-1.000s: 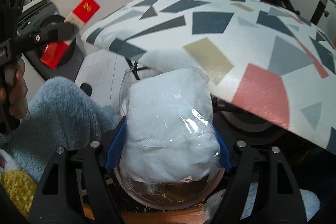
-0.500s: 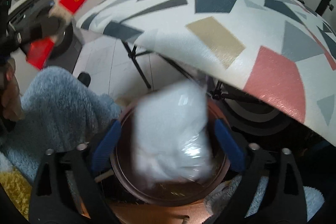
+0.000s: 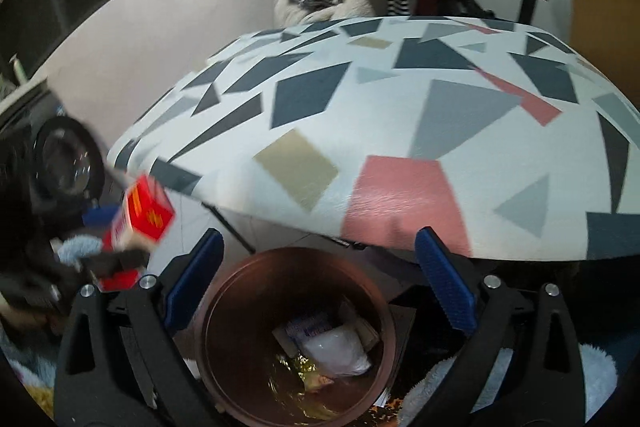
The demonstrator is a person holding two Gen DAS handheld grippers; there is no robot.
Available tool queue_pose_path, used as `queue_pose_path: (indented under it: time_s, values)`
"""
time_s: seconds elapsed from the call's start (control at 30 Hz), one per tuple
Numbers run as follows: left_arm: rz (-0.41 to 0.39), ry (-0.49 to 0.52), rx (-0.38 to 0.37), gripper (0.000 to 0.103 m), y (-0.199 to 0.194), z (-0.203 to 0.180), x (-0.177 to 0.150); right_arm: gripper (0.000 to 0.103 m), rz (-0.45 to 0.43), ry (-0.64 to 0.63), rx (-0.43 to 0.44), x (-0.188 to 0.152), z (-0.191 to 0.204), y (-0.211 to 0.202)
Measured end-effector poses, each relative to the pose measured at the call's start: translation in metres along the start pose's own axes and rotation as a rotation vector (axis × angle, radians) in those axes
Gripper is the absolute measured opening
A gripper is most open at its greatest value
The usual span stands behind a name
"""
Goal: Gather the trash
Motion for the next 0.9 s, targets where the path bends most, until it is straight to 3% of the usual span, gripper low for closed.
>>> queue_pose_path:
  time_s: [0.37,0.5,0.6,0.9]
  values:
    - [0.085,0.021,0.028,0.059,0.026,-0.005,-0.013,0.095,-0.001,0.023,-0.012,0.014,-0.019,-0.005]
    - [0.089,0.012,0.047,0.08,0.027,-0.002,-0.014,0.095,0.002,0.015,-0.017,0.013,-0.013,-0.003]
    - [0.074,-0.007,0.077,0.088,0.023,0.004,-0.012,0.095,0.004,0.011,-0.021,0.012,-0.011,-0.002]
    - [-0.007,-0.089,0.21,0.093,-0.002,0.034,-0.002,0.097,0.001,0.017,-0.04,0.012,-0.012,-0.001]
Point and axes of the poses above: each gripper's, at about its wrist camera, not at the fingertips, and y roughly the way its jaws point, z to its left, x to its top, the point moved 9 cm from there along y, roughly the way its jaws point, and after that the axes turned 6 degrees about y, right-handed, at the moved point
